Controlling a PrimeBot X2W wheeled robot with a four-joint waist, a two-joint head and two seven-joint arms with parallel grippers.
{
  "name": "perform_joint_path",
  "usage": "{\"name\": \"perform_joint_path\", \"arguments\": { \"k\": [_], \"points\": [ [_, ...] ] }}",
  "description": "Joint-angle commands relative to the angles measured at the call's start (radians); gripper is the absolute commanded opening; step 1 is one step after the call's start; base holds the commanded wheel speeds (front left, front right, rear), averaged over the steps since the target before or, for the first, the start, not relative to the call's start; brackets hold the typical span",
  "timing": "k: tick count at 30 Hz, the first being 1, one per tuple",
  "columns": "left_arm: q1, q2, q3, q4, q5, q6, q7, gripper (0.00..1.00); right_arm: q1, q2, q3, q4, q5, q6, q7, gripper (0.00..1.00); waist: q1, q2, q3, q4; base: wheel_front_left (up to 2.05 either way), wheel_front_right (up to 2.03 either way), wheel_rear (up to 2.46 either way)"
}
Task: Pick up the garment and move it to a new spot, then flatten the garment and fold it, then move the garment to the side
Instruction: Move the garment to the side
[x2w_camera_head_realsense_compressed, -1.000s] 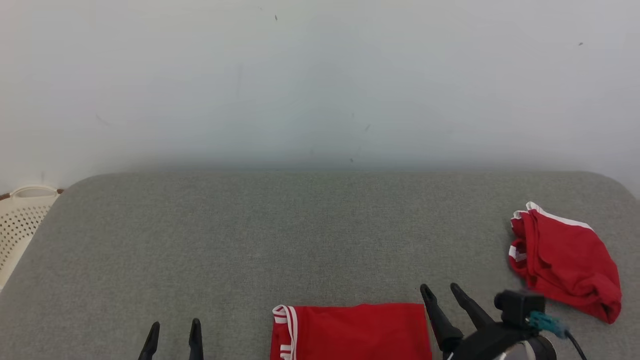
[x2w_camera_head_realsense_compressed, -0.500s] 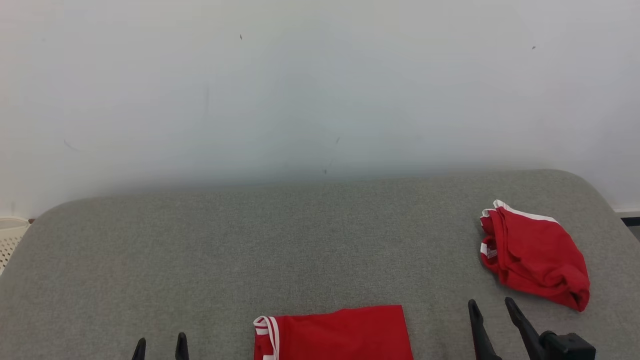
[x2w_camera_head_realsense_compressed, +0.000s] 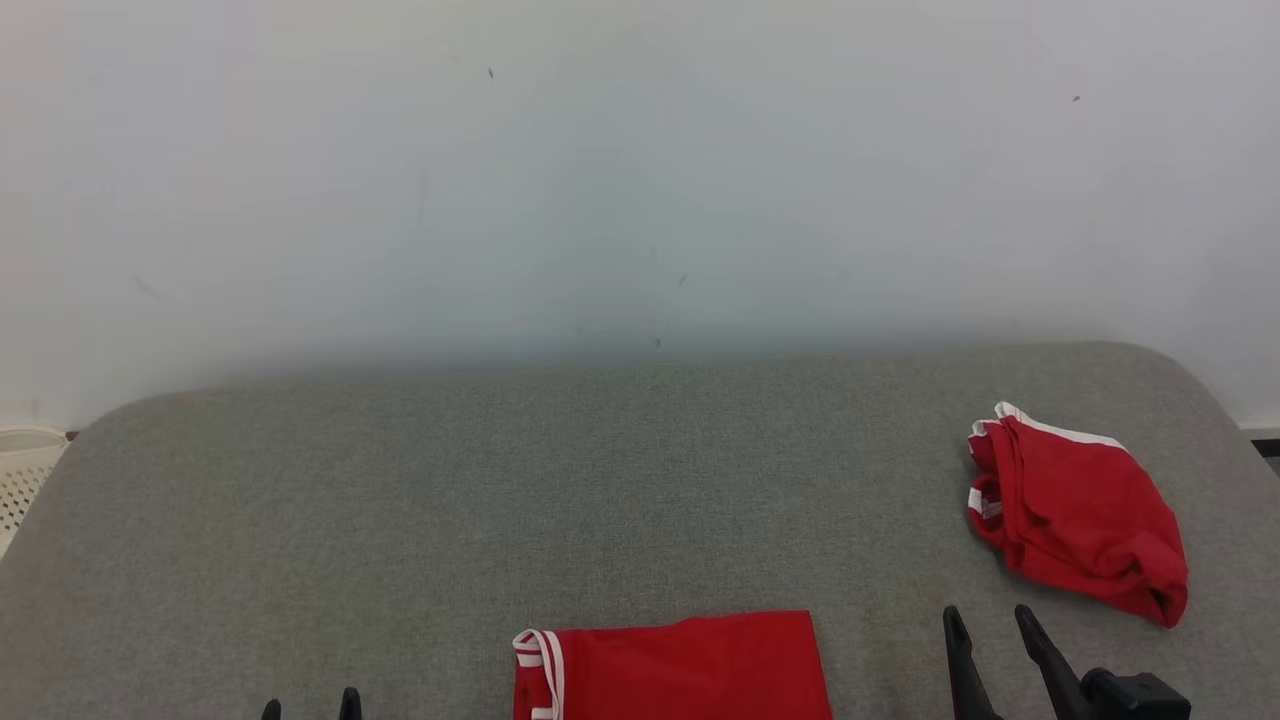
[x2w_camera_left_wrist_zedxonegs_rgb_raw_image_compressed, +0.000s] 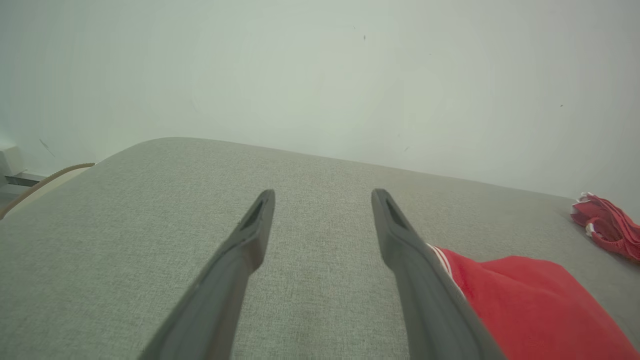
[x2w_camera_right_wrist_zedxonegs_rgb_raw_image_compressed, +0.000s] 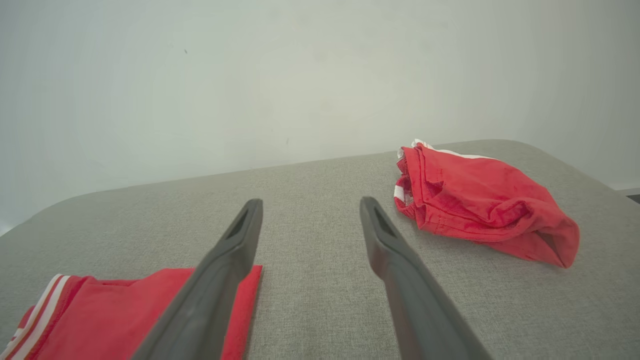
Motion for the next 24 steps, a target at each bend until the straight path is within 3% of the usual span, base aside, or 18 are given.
{"name": "perform_joint_path", "arguments": {
  "k": [1, 24],
  "points": [
    [0.003, -0.003, 0.004, 0.004, 0.0, -0.005, -0.003, 1.0, -0.012, 0.001, -0.001, 0.014, 0.011, -0.002, -0.012, 1.0, 0.0001, 0.0, 0.003, 0.003, 0.0, 0.0, 0.0],
    [-0.003, -0.012, 0.015, 0.0, 0.018, -0.019, -0.003, 1.0, -0.071, 0.001, 0.01, 0.128, 0.025, -0.002, -0.069, 1.0, 0.0001, 0.0, 0.007, 0.011, 0.0, 0.0, 0.0]
  ]
}}
